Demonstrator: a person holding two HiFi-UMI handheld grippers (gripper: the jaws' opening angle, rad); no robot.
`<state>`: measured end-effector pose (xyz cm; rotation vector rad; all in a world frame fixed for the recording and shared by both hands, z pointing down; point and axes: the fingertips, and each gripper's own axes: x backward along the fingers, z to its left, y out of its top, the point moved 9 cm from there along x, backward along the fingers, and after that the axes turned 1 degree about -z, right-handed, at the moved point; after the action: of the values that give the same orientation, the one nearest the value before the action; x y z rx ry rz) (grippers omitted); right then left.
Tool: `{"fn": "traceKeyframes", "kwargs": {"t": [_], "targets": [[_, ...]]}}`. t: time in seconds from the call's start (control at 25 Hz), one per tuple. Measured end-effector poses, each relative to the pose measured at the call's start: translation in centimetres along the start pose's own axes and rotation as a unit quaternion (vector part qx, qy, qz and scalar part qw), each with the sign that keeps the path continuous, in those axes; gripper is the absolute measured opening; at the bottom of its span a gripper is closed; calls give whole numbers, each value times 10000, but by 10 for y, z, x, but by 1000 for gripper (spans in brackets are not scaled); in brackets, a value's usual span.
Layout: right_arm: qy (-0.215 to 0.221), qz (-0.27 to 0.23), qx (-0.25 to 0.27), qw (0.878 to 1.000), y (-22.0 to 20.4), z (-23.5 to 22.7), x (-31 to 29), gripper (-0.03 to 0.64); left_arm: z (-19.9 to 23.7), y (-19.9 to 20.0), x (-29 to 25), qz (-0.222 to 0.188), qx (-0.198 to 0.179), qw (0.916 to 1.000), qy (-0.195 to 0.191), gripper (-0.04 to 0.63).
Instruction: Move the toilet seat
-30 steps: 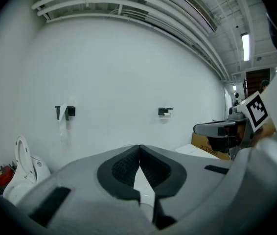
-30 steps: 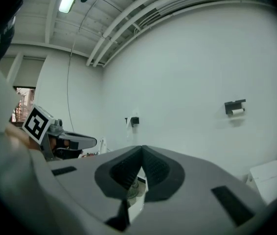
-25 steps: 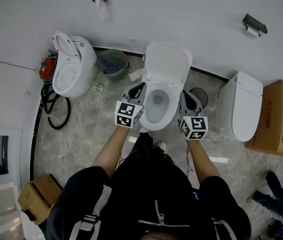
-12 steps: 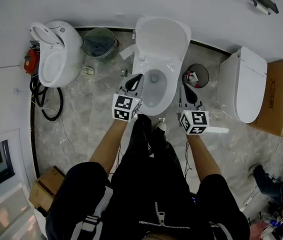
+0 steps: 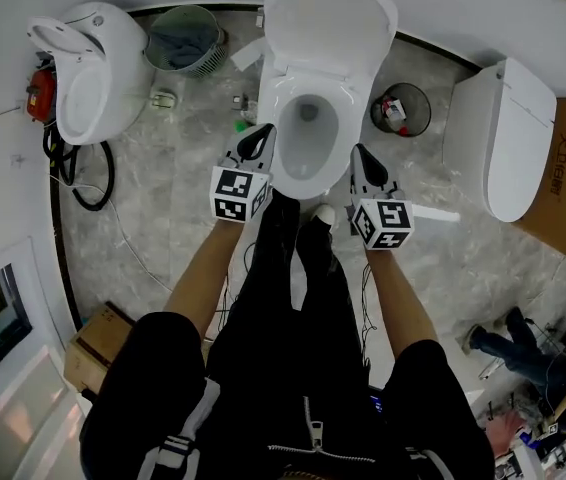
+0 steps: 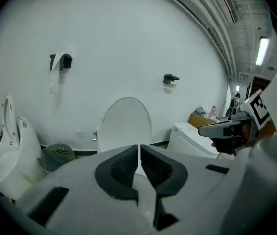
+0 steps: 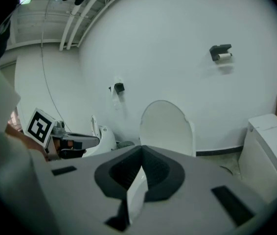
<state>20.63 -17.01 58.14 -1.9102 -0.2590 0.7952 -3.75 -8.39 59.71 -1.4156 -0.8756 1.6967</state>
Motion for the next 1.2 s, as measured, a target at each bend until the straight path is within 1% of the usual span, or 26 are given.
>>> {"fn": "traceKeyframes", "kwargs": {"t": [0.04,0.08,0.2,0.24,0.32,0.36,0.4,0.48,0.52,0.56,0.68,0.76,0.88,1.0,1.08,1.2], "targets": [[-33,68,-55,10000,-9,-4,-4,5,3,-10,-6,101,42,9999,-15,49],[-62,132,-105,9998,-18,-7,-9,6,6,-20,-12,204,89,9997,-29,72],[-97,290,-242,9992,-42,-14,-19,12,14,-48,-24,433,243,9988,-39,75],[-94,326,-287,9990,-50,-16,-22,27,16,-57,-27,479,313,9983,-61,102],[-121,385,-372,9985,-65,-18,-29,105,20,-73,-34,579,471,9972,-101,261],[-168,408,-406,9982,-71,-19,-32,163,23,-80,-37,634,543,9965,-85,291],[-225,436,-433,9979,-78,-19,-35,209,25,-87,-38,679,619,9958,-57,307],[-318,530,-495,9969,-89,-18,-38,275,29,-99,-38,762,838,9936,-39,382],[-354,595,-533,9962,-94,-18,-39,303,30,-105,-38,816,969,9919,-51,395],[-388,665,-574,9954,-100,-18,-40,313,31,-111,-38,881,1091,9901,-54,399],[-497,881,-766,9919,-119,-25,-48,314,38,-133,-44,1101,1377,9843,35,397],[-587,1088,-899,9883,-136,-33,-53,323,41,-153,-51,1274,1633,9783,80,394],[-704,1421,-1088,9813,-165,-41,-63,333,48,-186,-63,1525,2126,9651,111,394],[-881,1704,-1411,9712,-199,-52,-81,356,63,-218,-74,1678,2668,9487,235,388],[-995,1907,-1559,9641,-225,-60,-89,366,71,-241,-82,1769,2932,9391,291,388],[-1166,2158,-1970,9492,-264,-70,-99,377,82,-274,-92,1934,3263,9248,298,388]]}}
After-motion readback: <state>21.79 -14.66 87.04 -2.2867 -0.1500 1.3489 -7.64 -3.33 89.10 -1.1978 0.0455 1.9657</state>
